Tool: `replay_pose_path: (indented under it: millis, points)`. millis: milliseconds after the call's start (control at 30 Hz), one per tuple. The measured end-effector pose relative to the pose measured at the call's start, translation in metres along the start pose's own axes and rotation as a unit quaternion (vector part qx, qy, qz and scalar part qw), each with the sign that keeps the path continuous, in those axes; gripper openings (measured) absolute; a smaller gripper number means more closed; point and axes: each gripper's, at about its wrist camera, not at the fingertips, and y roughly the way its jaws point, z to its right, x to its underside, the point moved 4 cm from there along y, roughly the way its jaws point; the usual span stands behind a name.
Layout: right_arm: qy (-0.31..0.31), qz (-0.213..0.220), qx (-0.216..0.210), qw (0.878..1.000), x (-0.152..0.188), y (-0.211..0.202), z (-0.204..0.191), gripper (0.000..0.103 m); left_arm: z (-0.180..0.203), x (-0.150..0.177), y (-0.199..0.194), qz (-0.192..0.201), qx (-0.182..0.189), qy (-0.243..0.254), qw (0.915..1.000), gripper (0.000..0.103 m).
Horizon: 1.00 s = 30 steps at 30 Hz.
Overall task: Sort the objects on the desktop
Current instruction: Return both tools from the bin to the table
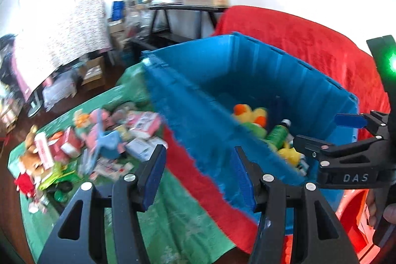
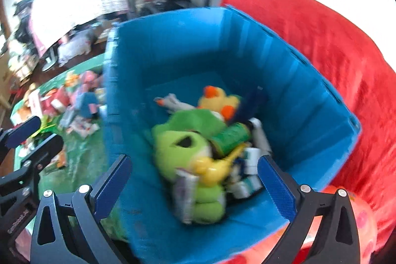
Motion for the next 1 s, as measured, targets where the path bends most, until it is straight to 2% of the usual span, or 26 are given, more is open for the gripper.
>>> replay_pose_path:
  millis: [333, 567, 800, 1000]
  points:
    - [-0.056, 0.004, -0.026, 0.998, -0.010, 0.004, -0.127, 0.102, -0.126, 0.043, -0.026, -0.004, -0.057, -0.076, 0.9954, 0.054]
    - [-0.073, -0.019, -0.035, 0.997, -0.011, 0.032, -0.205, 0.102, -0.199, 0.074, -0.026, -0.017, -0.086, -0.119, 0.9889, 0.054]
    - [-0.074, -0.064, -0.030, 0.995, -0.012, 0.081, -0.262, 0.102, -0.259, 0.105, -0.003, -0.049, -0.101, -0.152, 0.9820, 0.054]
    - [-0.068, -0.104, -0.026, 0.992, -0.015, 0.134, -0.285, 0.102, -0.296, 0.125, 0.037, -0.088, -0.108, -0.171, 0.9754, 0.054]
